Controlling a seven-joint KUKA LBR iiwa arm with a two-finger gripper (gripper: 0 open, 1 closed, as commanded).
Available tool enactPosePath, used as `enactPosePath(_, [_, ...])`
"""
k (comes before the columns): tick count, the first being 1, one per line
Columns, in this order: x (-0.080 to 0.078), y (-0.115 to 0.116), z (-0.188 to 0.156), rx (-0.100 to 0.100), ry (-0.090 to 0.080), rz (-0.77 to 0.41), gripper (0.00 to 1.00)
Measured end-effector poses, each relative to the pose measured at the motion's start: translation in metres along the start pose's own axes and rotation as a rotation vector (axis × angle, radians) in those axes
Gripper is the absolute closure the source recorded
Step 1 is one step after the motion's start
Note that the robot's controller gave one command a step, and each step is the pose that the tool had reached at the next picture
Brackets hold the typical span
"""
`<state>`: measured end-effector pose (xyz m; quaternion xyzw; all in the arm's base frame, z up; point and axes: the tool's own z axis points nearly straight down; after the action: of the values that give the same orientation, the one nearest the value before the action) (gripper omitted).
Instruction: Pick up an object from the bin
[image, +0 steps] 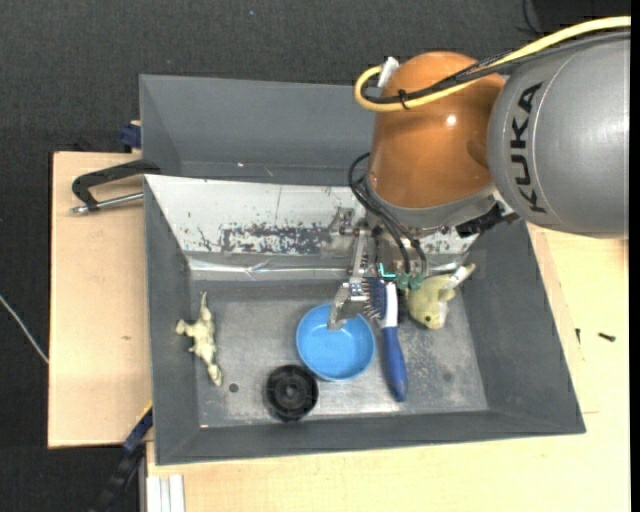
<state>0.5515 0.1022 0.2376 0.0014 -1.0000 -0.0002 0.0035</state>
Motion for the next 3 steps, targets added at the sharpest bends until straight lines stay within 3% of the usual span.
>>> enactPosePath(1, [0.02,0.013,0.141,-0.001,-0.001,0.09,0.0])
enactPosePath(2, [0.018,0.013,0.138,-0.003,-0.007,0.091,1.0])
enactPosePath(3, [0.047,0.018,0.044,-0.004,-0.017,0.087,1.0])
